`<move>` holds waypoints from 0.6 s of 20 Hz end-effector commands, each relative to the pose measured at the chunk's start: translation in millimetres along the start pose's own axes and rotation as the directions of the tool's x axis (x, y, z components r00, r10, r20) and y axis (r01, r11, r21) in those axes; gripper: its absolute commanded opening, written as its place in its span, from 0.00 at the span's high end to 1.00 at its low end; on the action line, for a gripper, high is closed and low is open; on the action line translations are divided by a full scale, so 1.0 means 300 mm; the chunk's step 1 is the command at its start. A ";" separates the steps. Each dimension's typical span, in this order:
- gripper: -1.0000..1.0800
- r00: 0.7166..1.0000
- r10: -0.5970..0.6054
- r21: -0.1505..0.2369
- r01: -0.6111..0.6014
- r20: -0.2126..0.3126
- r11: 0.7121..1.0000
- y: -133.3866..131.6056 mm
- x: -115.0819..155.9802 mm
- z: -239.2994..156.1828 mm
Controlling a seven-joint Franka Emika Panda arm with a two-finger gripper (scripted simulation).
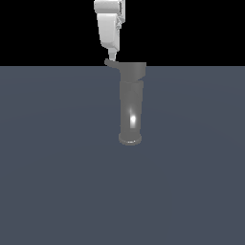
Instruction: Turn on the faucet by rotating a designated handle.
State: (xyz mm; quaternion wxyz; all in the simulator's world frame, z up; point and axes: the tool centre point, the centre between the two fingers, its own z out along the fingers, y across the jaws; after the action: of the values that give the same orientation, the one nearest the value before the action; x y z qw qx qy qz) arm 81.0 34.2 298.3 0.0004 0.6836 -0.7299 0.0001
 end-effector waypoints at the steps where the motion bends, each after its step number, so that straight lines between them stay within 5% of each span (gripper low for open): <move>1: 1.00 1.000 0.008 0.000 -0.008 0.000 1.000 -0.005 0.003 0.001; 12: 1.00 1.000 0.007 0.000 -0.007 0.000 1.000 0.061 -0.015 0.002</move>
State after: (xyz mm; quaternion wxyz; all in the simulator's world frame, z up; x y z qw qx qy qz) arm 67.4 38.2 297.8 0.0003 0.6810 -0.7323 0.0000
